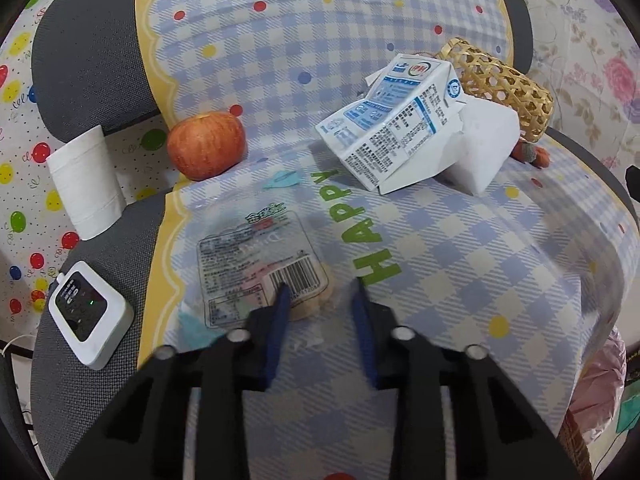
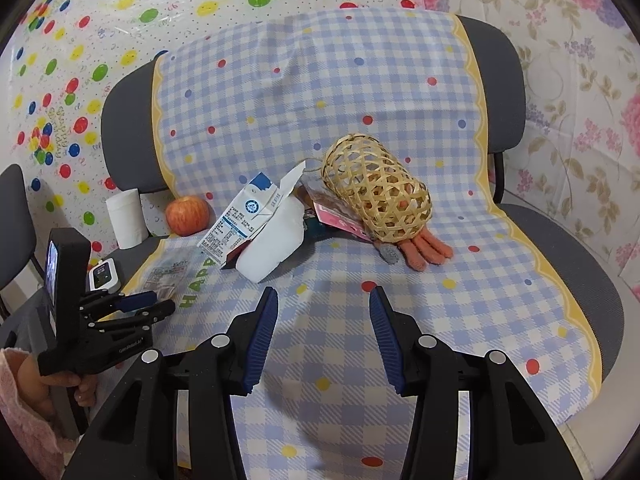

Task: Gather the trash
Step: 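Grasp the clear plastic wrapper on the cloth with the left gripper, then grasp the white-blue milk carton with the right gripper while the left holds the wrapper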

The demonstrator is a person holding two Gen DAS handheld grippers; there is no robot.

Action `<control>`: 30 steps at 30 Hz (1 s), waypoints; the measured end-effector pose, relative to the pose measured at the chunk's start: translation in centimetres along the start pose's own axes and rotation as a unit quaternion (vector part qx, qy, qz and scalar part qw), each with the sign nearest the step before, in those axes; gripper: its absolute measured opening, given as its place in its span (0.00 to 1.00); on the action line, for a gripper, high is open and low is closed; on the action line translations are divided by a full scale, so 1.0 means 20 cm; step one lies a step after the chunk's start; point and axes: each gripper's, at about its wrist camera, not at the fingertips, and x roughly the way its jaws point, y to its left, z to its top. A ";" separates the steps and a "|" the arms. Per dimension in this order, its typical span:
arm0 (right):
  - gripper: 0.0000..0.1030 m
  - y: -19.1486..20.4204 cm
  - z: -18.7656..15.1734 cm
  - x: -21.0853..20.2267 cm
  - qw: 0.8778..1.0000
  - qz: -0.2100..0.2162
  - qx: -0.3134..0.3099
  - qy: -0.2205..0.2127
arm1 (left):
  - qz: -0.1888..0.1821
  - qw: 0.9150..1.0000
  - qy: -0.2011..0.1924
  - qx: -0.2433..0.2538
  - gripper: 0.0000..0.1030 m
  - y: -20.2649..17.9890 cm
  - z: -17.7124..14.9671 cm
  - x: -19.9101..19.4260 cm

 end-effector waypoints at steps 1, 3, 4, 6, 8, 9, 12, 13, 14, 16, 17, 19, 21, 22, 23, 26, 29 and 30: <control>0.45 0.00 0.00 -0.01 1.000 0.000 0.001 -0.001 | -0.003 1.000 -0.001 -0.002 0.04 0.00 0.00 0.00; 0.44 0.00 0.00 -0.02 1.000 0.000 0.001 -0.003 | -0.010 1.000 -0.014 -0.014 0.02 0.03 -0.01 -0.02; 0.44 0.00 0.00 -0.03 1.000 0.000 0.000 -0.005 | -0.015 0.999 -0.024 -0.021 0.01 0.04 -0.01 -0.05; 0.44 0.00 0.00 -0.05 1.000 0.001 -0.003 -0.010 | -0.029 0.998 -0.047 -0.037 0.01 0.06 -0.02 -0.12; 0.45 0.01 0.00 -0.06 1.000 0.004 -0.005 -0.013 | -0.047 0.994 -0.079 -0.051 0.00 0.07 -0.02 -0.22; 0.45 0.01 0.01 -0.06 1.000 0.006 -0.006 -0.013 | -0.048 0.993 -0.093 -0.051 0.00 0.07 -0.02 -0.27; 0.46 0.03 0.01 -0.07 1.000 0.012 -0.008 -0.016 | -0.051 0.988 -0.133 -0.051 0.00 0.06 0.00 -0.41; 0.46 0.04 0.02 -0.06 1.000 0.014 -0.009 -0.015 | -0.050 0.987 -0.142 -0.051 0.00 0.06 0.01 -0.45; 0.46 0.05 0.03 -0.05 1.000 0.016 -0.010 -0.014 | -0.050 0.986 -0.150 -0.053 0.00 0.06 0.02 -0.48; 0.51 0.07 0.04 -0.04 1.000 0.019 -0.012 -0.014 | -0.051 0.983 -0.170 -0.056 0.00 0.06 0.05 -0.54; 0.52 0.07 0.04 -0.04 1.000 0.020 -0.013 -0.014 | -0.051 0.982 -0.175 -0.056 0.00 0.06 0.06 -0.56; 0.54 0.09 0.06 -0.02 0.999 0.023 -0.016 -0.016 | -0.053 0.980 -0.184 -0.057 0.00 0.06 0.07 -0.58; 0.54 0.12 0.10 0.01 0.999 0.029 -0.018 -0.017 | -0.051 0.979 -0.189 -0.058 0.00 0.06 0.08 -0.59; 0.54 0.13 0.11 0.02 0.999 0.033 -0.018 -0.017 | -0.051 0.979 -0.190 -0.058 0.00 0.06 0.08 -0.59; 0.54 0.14 0.12 0.04 0.999 0.036 -0.019 -0.016 | -0.051 0.979 -0.190 -0.058 0.00 0.07 0.09 -0.58; 0.54 0.19 0.17 0.13 0.999 0.046 -0.025 -0.008 | -0.043 0.980 -0.187 -0.058 0.00 0.08 0.11 -0.55; 0.54 0.23 0.22 0.26 0.998 0.053 -0.026 0.001 | -0.033 0.981 -0.180 -0.060 0.00 0.12 0.11 -0.49; 0.55 0.25 0.24 0.29 0.998 0.055 -0.025 0.003 | -0.029 0.982 -0.176 -0.062 0.00 0.13 0.12 -0.47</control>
